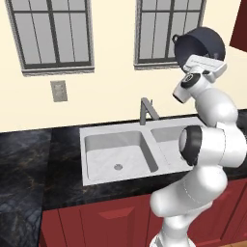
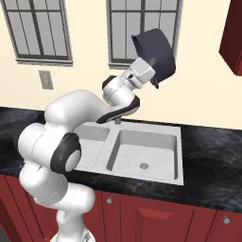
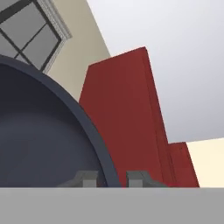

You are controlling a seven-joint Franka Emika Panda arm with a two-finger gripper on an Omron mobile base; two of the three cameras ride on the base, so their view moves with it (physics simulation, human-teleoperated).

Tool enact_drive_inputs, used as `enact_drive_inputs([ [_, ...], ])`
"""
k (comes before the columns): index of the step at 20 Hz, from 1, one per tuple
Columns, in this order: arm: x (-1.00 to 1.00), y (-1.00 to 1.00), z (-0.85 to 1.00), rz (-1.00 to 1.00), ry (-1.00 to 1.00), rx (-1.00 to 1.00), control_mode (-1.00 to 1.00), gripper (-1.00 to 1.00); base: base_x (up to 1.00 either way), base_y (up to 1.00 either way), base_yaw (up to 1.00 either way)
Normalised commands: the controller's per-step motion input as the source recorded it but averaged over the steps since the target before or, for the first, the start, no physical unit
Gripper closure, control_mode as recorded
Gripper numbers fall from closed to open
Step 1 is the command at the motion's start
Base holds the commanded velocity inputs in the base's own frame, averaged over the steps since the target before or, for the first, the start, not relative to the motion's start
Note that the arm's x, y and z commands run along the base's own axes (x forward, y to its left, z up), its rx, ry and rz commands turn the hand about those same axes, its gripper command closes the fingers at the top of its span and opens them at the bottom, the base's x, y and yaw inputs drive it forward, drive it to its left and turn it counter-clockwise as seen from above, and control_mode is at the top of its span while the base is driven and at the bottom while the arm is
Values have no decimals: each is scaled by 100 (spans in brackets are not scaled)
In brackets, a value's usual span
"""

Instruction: Dump the sweet potato from the pot into the sink. Then turn on the water and wash the sweet potato. Then turn off the water and put the sweet potato back in the pot.

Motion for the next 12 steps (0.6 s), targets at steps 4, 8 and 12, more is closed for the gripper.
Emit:
enact_drive_inputs([
  [4, -52, 0, 0, 0, -20, -36, -100, 100, 0, 0, 0],
  [8, -47, 0, 0, -1, -19, -35, -100, 100, 0, 0, 0],
  [12, -26, 0, 2, -1, -11, -29, -100, 100, 0, 0, 0],
])
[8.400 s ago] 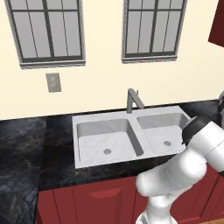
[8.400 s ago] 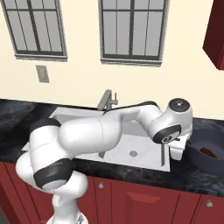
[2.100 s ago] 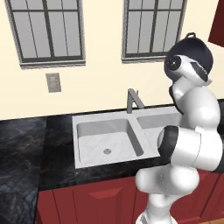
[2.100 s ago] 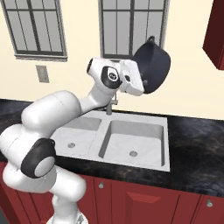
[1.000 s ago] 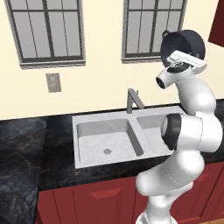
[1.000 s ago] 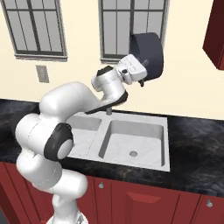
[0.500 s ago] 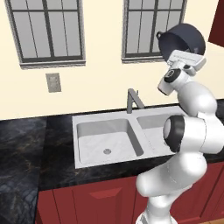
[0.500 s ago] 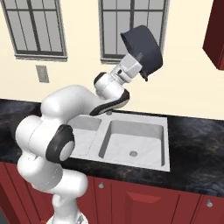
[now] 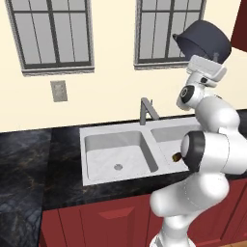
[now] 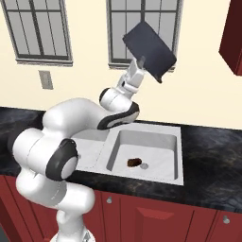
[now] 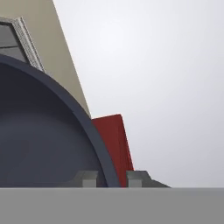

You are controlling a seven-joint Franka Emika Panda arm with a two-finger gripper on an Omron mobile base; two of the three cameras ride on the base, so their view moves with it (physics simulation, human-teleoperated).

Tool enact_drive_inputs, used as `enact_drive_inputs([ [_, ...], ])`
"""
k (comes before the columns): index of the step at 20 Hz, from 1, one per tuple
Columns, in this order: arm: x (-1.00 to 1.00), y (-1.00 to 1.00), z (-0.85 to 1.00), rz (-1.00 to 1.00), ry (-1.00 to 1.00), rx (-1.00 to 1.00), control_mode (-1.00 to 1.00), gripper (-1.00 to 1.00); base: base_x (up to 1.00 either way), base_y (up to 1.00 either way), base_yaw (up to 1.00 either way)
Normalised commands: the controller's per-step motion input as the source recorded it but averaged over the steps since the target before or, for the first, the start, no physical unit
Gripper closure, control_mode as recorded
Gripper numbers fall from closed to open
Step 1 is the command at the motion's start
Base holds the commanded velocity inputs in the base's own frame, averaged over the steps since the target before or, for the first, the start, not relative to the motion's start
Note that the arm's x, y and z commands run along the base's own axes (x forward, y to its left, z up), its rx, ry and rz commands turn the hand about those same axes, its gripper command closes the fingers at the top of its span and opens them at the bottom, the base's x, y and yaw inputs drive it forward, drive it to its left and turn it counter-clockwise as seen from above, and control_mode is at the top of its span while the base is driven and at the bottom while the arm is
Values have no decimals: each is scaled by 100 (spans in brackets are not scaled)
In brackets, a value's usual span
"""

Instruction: Dump the sweet potato from the pot into the sink. Then turn on the water and wash the sweet potato. Then turn off the water and put the sweet potato back in the pot.

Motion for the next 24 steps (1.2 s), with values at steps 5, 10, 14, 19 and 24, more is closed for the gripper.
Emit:
enact_drive_inputs([
  [5, 0, -13, 10, -1, 10, 0, -100, 100, 0, 0, 0],
  [10, -12, -37, 3, 0, 47, 18, -100, 100, 0, 0, 0],
  [14, -44, -38, 12, 3, 50, 24, -100, 100, 0, 0, 0],
  [19, -48, -43, 4, 1, 48, 17, -100, 100, 0, 0, 0],
  [24, -4, -26, -25, -2, 56, 10, -100, 100, 0, 0, 0],
])
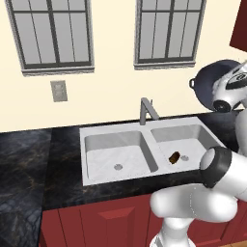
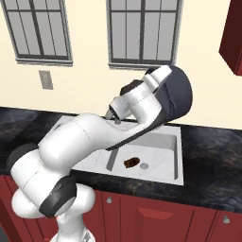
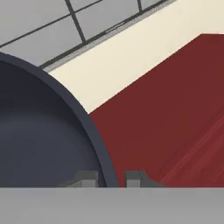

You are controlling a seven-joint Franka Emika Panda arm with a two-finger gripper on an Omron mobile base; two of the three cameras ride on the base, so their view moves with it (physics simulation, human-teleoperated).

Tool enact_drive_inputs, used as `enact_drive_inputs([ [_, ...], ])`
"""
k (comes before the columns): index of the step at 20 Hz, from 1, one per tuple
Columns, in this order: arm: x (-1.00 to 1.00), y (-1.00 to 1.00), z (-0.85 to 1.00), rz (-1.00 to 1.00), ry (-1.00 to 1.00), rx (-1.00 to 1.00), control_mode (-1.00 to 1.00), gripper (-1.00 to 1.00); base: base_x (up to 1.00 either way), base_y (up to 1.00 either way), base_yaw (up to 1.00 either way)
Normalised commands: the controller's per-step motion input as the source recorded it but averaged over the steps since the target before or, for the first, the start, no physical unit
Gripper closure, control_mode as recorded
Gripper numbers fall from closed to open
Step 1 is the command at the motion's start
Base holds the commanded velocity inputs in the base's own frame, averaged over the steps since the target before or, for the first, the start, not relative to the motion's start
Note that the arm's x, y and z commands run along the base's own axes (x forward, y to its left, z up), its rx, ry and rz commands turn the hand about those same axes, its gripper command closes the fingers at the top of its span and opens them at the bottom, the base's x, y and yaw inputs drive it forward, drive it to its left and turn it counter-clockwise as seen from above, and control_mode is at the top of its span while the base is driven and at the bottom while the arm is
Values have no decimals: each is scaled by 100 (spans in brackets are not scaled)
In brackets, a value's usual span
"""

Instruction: Dump the sweet potato from the pot into the sink. Then turn on the water and wash the sweet potato. Then turn off the water and put the sweet potato back in the pot.

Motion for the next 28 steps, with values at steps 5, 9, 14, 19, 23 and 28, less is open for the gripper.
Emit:
enact_drive_inputs([
  [5, -21, -21, -27, -20, 22, 37, -100, 100, 0, 0, 0],
  [9, -42, -19, -10, -26, 18, 48, -100, 100, 0, 0, 0],
  [14, -50, -1, 0, -38, 18, 47, -100, 100, 0, 0, 0],
  [19, -38, -1, -10, -51, 8, 42, -100, 100, 0, 0, 0],
  [23, 0, 0, -63, -67, 0, 34, -100, 100, 0, 0, 0],
  [28, 0, 0, -84, -71, -6, 30, -100, 100, 0, 0, 0],
])
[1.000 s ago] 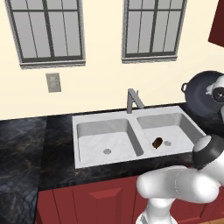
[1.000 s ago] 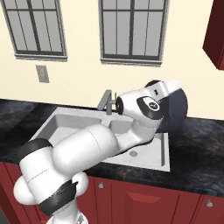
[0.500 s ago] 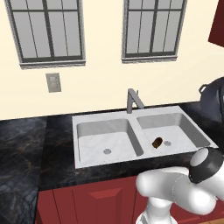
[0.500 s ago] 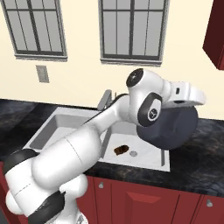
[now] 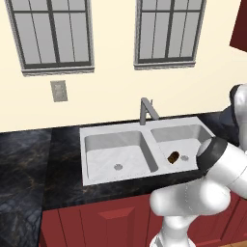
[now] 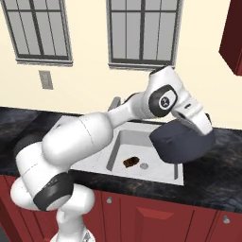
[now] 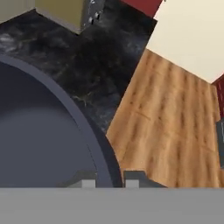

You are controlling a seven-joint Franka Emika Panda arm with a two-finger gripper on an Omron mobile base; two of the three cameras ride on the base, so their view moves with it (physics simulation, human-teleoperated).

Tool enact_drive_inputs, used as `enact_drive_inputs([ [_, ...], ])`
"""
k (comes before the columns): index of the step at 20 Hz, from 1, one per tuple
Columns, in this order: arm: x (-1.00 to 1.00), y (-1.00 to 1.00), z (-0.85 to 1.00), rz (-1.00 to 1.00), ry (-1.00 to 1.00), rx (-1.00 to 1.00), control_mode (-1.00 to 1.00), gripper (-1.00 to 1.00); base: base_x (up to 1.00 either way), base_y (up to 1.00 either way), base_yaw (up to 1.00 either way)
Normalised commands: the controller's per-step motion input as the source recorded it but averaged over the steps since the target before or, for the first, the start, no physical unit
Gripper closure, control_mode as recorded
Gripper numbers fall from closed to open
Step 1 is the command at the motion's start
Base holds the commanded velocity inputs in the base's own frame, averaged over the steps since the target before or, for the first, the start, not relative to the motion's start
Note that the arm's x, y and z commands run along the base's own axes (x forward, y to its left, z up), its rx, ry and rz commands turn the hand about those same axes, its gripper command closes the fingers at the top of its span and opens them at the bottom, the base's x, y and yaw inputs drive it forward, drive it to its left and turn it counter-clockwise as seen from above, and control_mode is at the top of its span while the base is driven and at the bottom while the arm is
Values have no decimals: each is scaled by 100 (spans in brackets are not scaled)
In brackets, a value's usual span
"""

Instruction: Dump the sweet potato from the pot into the sink. Then turn on the water and wash the sweet potato. Then turn off the water and put the sweet potato back in the pot.

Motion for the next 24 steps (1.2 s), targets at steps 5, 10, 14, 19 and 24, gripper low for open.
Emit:
enact_drive_inputs([
  [5, -11, -20, -71, -72, -10, 31, -100, 100, 0, 0, 0],
  [10, -39, -22, -50, -63, -15, 37, -100, 100, 0, 0, 0],
  [14, -37, -23, -54, -51, -32, 30, -100, 100, 0, 0, 0],
  [19, -14, -16, -70, -40, -42, 12, -100, 100, 0, 0, 0],
  [24, 4, 0, -54, -15, -40, 0, -100, 100, 0, 0, 0],
])
